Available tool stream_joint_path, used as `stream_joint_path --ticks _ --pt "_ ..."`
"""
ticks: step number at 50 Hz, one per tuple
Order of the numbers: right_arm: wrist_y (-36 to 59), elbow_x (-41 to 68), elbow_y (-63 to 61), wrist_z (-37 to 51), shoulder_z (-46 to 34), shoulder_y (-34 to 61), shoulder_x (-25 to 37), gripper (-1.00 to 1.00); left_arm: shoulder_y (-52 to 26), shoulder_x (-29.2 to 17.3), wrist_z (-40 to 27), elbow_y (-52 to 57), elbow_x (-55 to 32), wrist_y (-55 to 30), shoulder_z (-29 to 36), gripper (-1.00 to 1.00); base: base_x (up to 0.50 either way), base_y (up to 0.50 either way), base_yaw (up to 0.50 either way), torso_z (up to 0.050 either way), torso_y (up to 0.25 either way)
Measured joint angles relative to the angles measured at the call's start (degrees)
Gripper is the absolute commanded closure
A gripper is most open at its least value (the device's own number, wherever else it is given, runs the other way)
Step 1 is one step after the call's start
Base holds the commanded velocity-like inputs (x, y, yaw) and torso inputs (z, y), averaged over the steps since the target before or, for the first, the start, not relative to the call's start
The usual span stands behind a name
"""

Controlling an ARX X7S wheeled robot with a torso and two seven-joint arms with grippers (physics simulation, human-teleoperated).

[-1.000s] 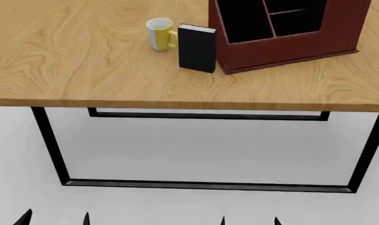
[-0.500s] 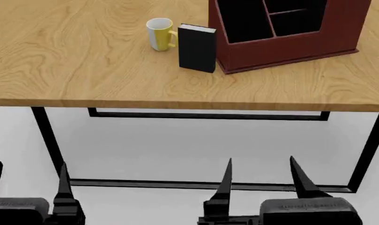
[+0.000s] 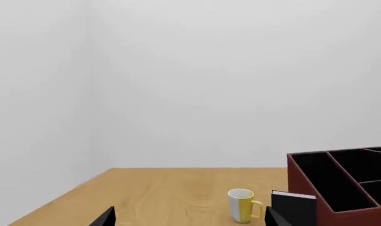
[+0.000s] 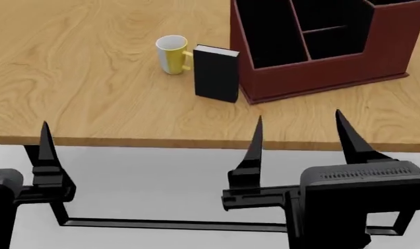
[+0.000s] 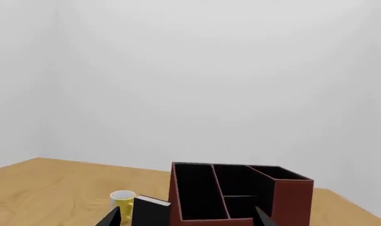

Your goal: Pick up the book and place it in the back compartment of the caddy.

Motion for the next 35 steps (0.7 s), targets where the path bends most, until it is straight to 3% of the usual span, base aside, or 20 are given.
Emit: stream_joint_path --ticks 35 --pt "2.52 -0.45 -2.15 1.76 -1.9 0.95 2.1 -1.0 0.0 -1.67 -2.04 0.53 -0.68 0.47 2.67 -1.0 0.49 -0.24 0.0 0.0 0.001"
